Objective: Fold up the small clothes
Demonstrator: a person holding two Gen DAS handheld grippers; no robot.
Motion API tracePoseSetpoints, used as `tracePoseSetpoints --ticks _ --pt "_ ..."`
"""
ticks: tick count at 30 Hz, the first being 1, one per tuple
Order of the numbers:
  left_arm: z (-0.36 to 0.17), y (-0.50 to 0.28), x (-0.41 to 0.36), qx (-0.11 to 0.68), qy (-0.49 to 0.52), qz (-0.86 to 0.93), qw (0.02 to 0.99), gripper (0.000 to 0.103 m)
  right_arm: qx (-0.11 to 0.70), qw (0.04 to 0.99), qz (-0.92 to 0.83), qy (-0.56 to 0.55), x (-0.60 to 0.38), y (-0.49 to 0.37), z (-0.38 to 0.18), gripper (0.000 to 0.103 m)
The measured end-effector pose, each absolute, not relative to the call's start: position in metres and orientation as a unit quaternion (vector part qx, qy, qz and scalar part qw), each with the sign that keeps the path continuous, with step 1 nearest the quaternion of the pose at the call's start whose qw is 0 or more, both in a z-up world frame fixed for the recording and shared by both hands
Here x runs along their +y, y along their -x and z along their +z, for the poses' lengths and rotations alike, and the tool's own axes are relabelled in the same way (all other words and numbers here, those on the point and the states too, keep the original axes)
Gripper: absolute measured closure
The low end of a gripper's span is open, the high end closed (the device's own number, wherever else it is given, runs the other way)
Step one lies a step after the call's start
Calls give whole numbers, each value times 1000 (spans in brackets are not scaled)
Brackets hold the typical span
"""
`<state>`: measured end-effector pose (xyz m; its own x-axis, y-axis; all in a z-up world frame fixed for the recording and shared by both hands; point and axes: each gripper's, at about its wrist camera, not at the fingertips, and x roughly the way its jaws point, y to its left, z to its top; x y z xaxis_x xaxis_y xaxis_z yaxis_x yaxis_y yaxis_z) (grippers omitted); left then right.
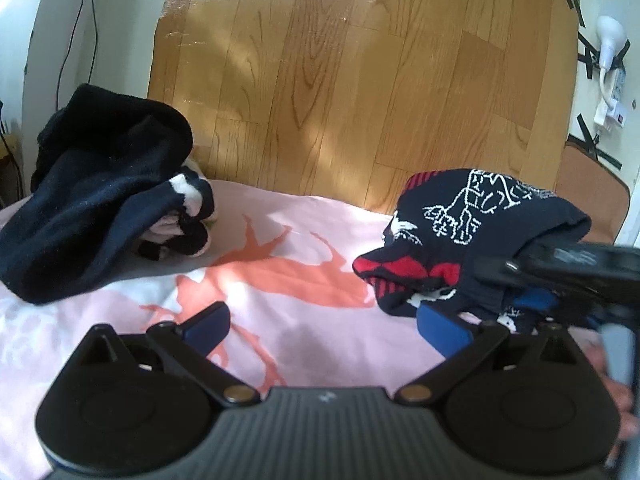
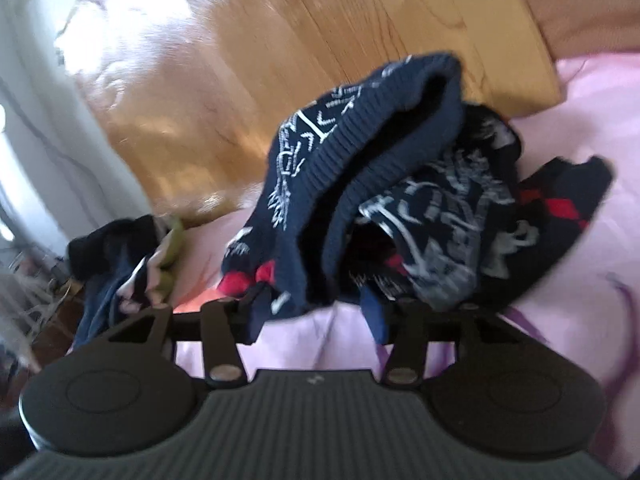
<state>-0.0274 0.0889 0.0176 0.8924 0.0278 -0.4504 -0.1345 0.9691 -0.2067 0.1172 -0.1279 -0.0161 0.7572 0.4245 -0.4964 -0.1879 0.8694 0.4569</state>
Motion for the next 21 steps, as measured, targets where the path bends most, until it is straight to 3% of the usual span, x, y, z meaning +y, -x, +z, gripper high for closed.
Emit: tracePoseSetpoints --ticks 1,2,3,7,14,18,21 --pt "18 27 92 225 119 42 966 0 302 920 164 -189 -122 -126 -16 55" --pt "18 27 93 221 120 43 967 0 307 920 158 -185 -117 -133 -16 86" --pt "18 27 94 219 121 45 967 1 316 919 149 -183 -116 -137 -14 89" --pt "20 29 99 215 131 36 967 2 288 930 169 -153 -136 -99 19 90" --pt "38 37 85 200 77 -16 977 2 216 957 169 -96 -259 30 68 95" --pt "84 26 59 166 28 -55 984 2 197 979 36 -41 -315 79 67 95" --pt "124 8 32 139 -8 -85 987 1 179 982 -6 -65 -348 97 61 95"
